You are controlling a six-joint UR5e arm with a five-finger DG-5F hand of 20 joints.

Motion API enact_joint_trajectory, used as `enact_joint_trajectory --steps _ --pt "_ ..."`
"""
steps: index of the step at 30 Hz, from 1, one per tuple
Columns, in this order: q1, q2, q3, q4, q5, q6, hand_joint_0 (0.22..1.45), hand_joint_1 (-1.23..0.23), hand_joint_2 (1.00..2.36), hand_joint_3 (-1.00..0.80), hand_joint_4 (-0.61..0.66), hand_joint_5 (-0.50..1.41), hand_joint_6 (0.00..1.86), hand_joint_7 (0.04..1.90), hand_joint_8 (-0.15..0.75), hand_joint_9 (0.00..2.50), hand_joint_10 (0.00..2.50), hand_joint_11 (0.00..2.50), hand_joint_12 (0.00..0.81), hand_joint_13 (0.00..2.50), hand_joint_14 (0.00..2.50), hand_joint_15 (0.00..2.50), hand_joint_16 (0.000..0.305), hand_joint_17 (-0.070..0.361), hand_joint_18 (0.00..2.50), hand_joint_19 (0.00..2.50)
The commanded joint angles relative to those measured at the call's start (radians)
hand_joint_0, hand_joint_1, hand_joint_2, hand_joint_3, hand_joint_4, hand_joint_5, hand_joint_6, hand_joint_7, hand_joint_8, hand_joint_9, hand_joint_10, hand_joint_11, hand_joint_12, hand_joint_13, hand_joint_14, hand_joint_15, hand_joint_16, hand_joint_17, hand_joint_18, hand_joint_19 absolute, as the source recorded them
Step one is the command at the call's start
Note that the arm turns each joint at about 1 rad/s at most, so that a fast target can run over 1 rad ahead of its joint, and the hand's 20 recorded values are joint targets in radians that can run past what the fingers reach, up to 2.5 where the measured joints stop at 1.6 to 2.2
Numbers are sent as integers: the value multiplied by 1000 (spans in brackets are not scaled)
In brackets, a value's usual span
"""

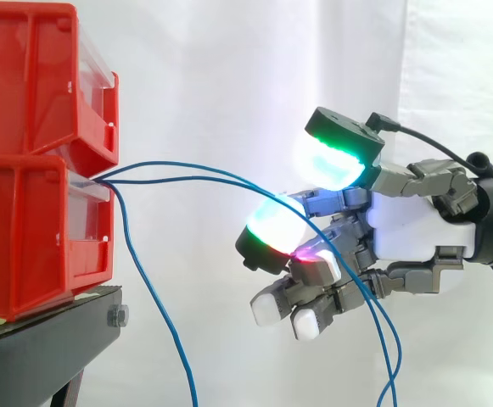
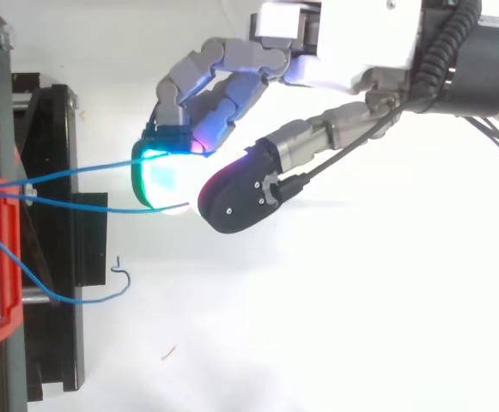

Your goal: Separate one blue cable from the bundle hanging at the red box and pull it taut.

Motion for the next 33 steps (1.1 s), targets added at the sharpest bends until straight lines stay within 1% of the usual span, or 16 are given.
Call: enact_joint_trajectory --steps 1,2,5,8,12,16,17,18,19,20,21,23,27,28,29,33 --pt "3 0 0 -1 2 0 610 -711 1010 -318 128 -176 879 891 351 924 16 1201 398 608 16 444 54 122 575 627" --pt "4 0 0 -1 5 0 640 -823 1011 -273 102 -195 901 877 347 898 15 1241 402 608 16 444 54 122 581 619" --pt "4 0 0 -1 5 0 745 -938 1011 -319 80 -206 910 849 332 866 12 1275 402 606 17 428 54 122 621 564" --pt "4 0 0 -1 5 0 804 -943 1009 -367 51 -202 913 853 330 909 11 1308 389 669 17 468 52 118 660 586" --pt "6 0 0 -4 5 0 809 -948 1000 -500 79 -198 917 837 327 932 10 1339 384 700 19 482 51 115 693 569" --pt "6 0 0 -4 5 -2 648 -1001 1000 -500 93 -194 920 844 324 937 9 1372 378 721 20 524 51 115 707 568" --pt "6 0 0 -4 5 -2 642 -1000 1000 -500 95 -194 920 843 323 936 9 1383 380 725 19 528 51 116 705 569" --pt "7 0 0 -4 5 -2 506 -959 1000 -500 121 -191 921 812 347 955 5 1414 395 735 21 555 56 126 697 601" --pt "9 0 0 -4 7 -2 488 -938 1000 -500 127 -188 916 805 354 965 4 1414 400 738 19 554 58 129 695 606" --pt "9 0 0 -4 7 -2 453 -825 1000 -500 145 -182 902 794 370 1010 4 1387 412 753 20 561 60 136 703 632" --pt "9 0 0 -4 7 -2 449 -774 1000 -500 150 -181 895 795 377 1039 4 1404 418 774 19 578 61 137 706 640" --pt "9 0 0 -4 5 -2 449 -672 1000 -500 155 -184 875 827 364 1105 28 1515 421 849 20 652 61 137 715 668" --pt "9 0 0 -3 5 0 444 -635 1000 -500 160 -207 853 779 349 1044 278 1547 431 922 25 833 63 142 729 692" --pt "9 0 0 -3 5 0 443 -637 1000 -500 168 -214 842 763 353 930 639 1395 433 940 24 899 63 143 731 699" --pt "9 0 0 -3 7 0 441 -637 1000 -500 177 -219 835 760 358 859 769 1355 441 960 24 970 64 143 733 719" --pt "10 0 0 -1 17 -2 444 -651 1000 -500 190 -226 831 758 364 752 988 1299 437 1030 18 1204 63 141 777 840"
